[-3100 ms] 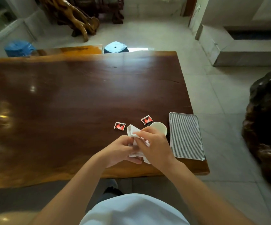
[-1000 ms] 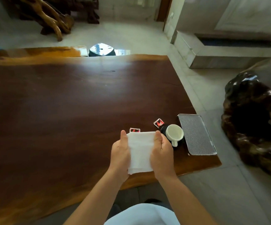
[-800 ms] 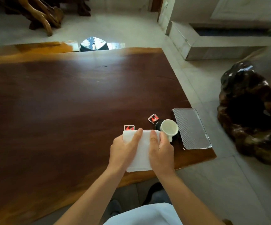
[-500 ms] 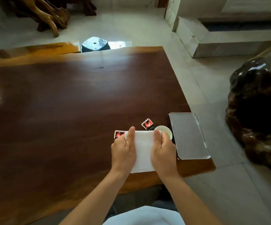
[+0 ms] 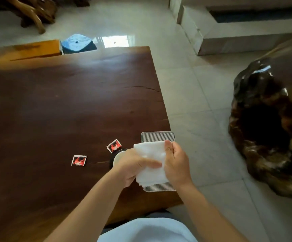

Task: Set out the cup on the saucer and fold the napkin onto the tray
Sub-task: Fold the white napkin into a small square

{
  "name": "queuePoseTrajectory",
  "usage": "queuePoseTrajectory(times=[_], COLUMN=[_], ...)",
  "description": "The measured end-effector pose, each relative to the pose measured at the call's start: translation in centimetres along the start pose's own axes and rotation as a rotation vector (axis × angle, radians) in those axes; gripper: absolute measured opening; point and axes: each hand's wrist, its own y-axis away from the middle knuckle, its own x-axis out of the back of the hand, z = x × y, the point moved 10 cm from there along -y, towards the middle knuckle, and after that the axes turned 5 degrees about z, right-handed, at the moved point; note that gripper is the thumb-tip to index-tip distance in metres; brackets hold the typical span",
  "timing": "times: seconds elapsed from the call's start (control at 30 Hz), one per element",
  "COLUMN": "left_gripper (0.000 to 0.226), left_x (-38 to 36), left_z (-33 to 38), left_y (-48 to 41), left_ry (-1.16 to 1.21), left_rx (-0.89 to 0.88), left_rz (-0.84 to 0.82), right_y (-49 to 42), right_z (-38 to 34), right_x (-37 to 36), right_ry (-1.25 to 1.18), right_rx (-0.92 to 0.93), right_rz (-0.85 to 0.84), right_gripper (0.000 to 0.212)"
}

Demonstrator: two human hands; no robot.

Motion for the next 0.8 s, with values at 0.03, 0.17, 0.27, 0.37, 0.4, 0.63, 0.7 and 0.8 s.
queuePoseTrajectory(times=[0.03, 0.17, 0.27, 0.37, 0.4, 0.63, 0.7, 0.8], left_gripper=[0.045, 0.028, 0.021, 0.021, 0.024, 0.036, 0.038, 0.037], left_x=[-0.3, -0.5, -0.3, 0.0, 0.1, -0.1, -0.1, 0.1], left_z=[0.0, -1.6, -3.2, -4.0, -4.2, -4.1, -4.2, -4.7], left_y=[-0.7, -3.2, -4.9, -7.1, -8.0, -12.7, -14.3, -16.8], left_ry=[-0.009, 0.062, 0.124, 0.181, 0.214, 0.274, 0.235, 0.128], left_rx=[0.003, 0.119, 0.173, 0.155, 0.160, 0.202, 0.210, 0.240], left_rz=[0.004, -0.037, -0.004, 0.086, 0.111, 0.117, 0.148, 0.210], right_y=[-0.6, -2.0, -3.0, -2.8, -2.9, -6.5, -7.6, -9.1], right_z=[1.4, 6.0, 8.3, 10.1, 10.4, 13.7, 14.5, 15.7], right_x=[-0.1, -1.2, -2.8, -5.4, -5.9, -6.4, -6.9, -7.2], right_ry=[-0.029, -0.128, -0.121, -0.243, -0.277, -0.246, -0.267, -0.252], right_rx=[-0.071, -0.335, -0.460, -0.676, -0.719, -0.831, -0.840, -0.837], right_rz=[-0.008, -0.042, -0.149, -0.402, -0.473, -0.443, -0.404, -0.329], right_gripper=[0.039, 0.039, 0.029, 0.017, 0.018, 0.029, 0.034, 0.038])
